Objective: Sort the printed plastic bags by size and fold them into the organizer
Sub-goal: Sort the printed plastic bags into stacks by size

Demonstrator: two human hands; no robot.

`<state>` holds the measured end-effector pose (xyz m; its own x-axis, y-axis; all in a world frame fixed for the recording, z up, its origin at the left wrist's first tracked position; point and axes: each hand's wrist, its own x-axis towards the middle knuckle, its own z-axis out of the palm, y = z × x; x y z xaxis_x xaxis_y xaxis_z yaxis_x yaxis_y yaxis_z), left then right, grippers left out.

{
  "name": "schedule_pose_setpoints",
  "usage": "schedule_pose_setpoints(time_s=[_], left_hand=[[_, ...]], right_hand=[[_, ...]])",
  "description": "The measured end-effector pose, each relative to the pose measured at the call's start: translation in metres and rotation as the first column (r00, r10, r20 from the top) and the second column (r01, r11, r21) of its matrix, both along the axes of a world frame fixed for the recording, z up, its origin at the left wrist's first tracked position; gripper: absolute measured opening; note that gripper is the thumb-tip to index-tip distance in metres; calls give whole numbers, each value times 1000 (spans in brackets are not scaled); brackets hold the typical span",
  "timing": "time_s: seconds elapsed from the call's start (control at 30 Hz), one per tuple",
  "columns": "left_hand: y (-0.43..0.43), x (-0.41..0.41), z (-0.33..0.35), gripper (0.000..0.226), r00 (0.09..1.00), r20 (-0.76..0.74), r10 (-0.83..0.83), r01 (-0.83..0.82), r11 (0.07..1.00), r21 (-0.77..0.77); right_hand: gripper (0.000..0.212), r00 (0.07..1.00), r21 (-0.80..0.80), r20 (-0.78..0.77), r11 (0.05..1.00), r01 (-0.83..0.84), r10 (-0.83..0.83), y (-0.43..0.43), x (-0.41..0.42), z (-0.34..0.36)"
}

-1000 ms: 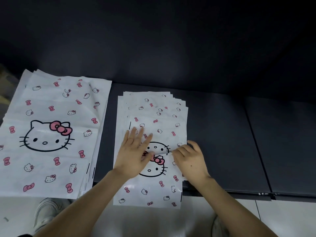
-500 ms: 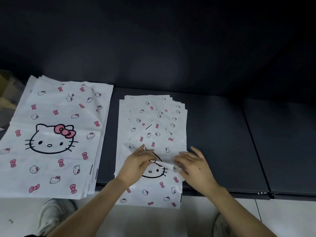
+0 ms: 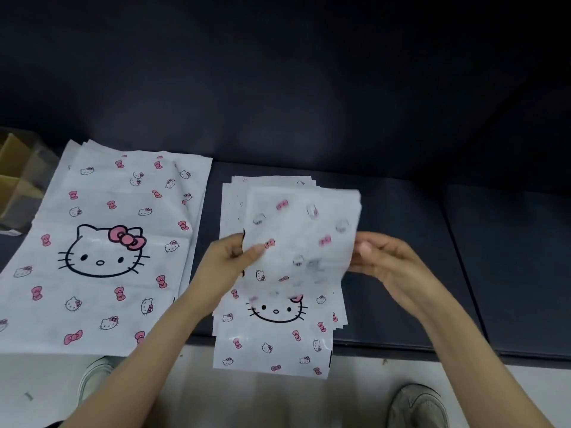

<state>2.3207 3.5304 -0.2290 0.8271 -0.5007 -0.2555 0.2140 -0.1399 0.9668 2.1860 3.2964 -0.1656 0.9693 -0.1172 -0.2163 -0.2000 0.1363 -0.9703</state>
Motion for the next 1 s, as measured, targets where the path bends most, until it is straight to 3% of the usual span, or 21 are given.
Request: schedule_pose_setpoints(time_s=[0.07,0.13,0.27,0.4,0.63,0.8,0.93,1.0], left_hand=[[-8,4,12,26,995,-94,24,-25,1000,-18],[-13,6,12,13,990,-142,12,-6,999,38],[-15,3,-9,24,975,-220,42,0,983,186],[-10,-9,-22,10,930,-368,21,40,987,158],[1,-10,-35,15,923,-385,-12,96,976,198],[6,-7,-39,20,882,-454,-125,188,977,97],[7,-5,-41,22,870,-484,-92,112,994,12],[7,-6,-40,19,865,-491,-103,95,995,-40]], right_hand=[[39,998,-20,-67,1000,10,-11,6,6,-4],[28,979,-9,-162,992,126,-125,16,14,-12],[7,890,-79,-336,951,300,-308,29,23,-46],[9,814,-125,-474,941,314,-335,36,19,-79],[9,817,-50,-504,954,296,-280,34,9,-97],[15,813,-5,-512,948,318,-275,28,9,-100],[18,850,185,-480,923,339,-216,22,5,-101],[36,870,283,-454,895,346,-193,18,2,-102]])
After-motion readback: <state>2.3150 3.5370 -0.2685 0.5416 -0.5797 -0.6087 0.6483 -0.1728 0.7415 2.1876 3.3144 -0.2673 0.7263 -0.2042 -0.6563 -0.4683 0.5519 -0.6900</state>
